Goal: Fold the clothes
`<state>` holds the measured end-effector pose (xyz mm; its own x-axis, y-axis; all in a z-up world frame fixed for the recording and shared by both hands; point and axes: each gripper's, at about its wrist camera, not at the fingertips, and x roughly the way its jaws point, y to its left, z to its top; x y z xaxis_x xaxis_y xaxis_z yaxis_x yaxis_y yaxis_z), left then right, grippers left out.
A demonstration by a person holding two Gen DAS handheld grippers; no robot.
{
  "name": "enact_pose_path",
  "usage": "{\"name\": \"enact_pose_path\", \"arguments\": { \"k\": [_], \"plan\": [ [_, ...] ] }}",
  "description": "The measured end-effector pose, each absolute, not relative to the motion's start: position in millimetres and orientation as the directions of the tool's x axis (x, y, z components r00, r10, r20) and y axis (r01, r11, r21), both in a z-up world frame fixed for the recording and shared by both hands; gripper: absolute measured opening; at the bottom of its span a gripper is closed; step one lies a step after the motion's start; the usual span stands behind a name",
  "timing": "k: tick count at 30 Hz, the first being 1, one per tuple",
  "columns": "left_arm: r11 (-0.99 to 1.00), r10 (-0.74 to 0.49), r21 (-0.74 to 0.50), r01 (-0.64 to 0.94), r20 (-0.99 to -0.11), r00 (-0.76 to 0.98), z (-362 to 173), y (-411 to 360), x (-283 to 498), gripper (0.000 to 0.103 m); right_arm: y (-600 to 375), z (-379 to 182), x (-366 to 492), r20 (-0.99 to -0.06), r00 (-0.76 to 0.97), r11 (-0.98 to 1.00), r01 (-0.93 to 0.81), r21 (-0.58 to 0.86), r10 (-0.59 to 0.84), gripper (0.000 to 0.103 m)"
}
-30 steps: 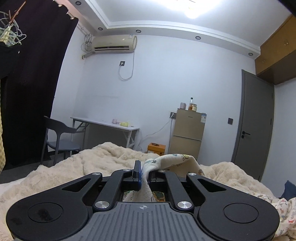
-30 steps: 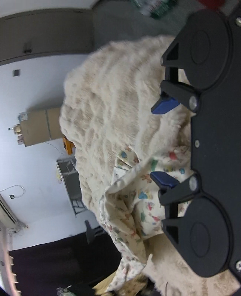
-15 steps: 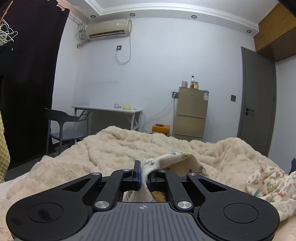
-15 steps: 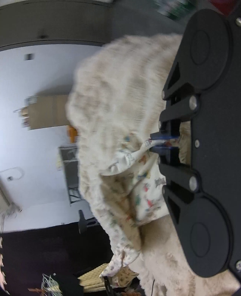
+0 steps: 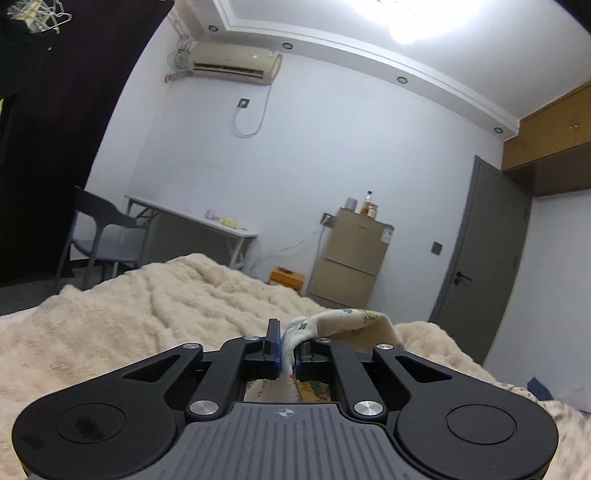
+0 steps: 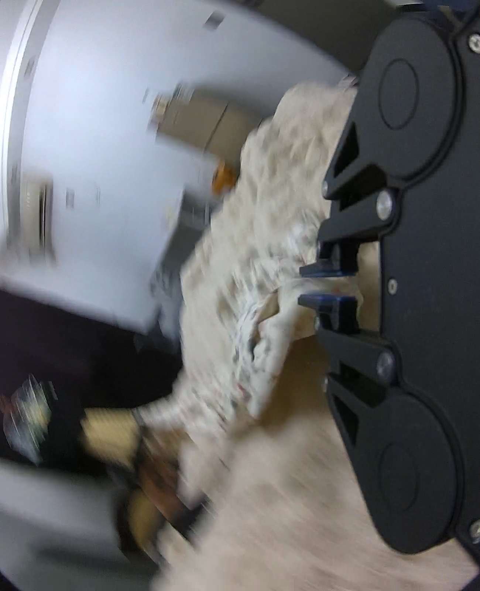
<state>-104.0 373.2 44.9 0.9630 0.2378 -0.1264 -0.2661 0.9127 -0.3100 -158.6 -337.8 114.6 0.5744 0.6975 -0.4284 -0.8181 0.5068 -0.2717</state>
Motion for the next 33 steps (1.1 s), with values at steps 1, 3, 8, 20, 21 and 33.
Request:
{"name": "enact_pose_path", "arguments": {
  "k": [1,3,8,20,21,33],
  "plan": [
    [0.912,0.239,-0.309,-0.271,-0.136,0.961,43.7,376.3,-106.5,0.012,-341.3,111.6,-161.6,-0.444,0.529,0.467,-0.848,-0.250,0.723,0.023],
    [0.906,0.242,-0.315,-0.281,-0.158,0.957,39.4,384.9,-112.3,0.021,-339.7,112.8,-157.0,-0.416,0.554,0.500,-0.832,-0.240,0.721,0.046],
    [0.881,0.295,-0.331,-0.338,-0.174,0.939,36.1,402.4,-123.6,0.043,-314.0,108.8,-121.5,-0.433,0.631,0.619,-0.762,-0.189,0.644,0.068],
    [0.532,0.709,-0.487,-0.693,-0.190,0.679,12.2,467.8,-201.9,0.059,-302.1,82.2,-74.6,-0.469,0.676,0.725,-0.681,-0.102,0.569,0.068],
    [0.532,0.705,-0.488,-0.693,-0.198,0.681,11.9,470.9,-203.0,0.060,-303.6,83.3,-74.6,-0.463,0.680,0.729,-0.677,-0.099,0.569,0.068],
    [0.967,0.138,0.255,-0.014,-0.475,0.869,-5.5,348.4,-102.9,0.080,-317.8,89.7,-67.9,-0.454,0.712,0.785,-0.618,-0.043,0.536,0.068]
  ]
}}
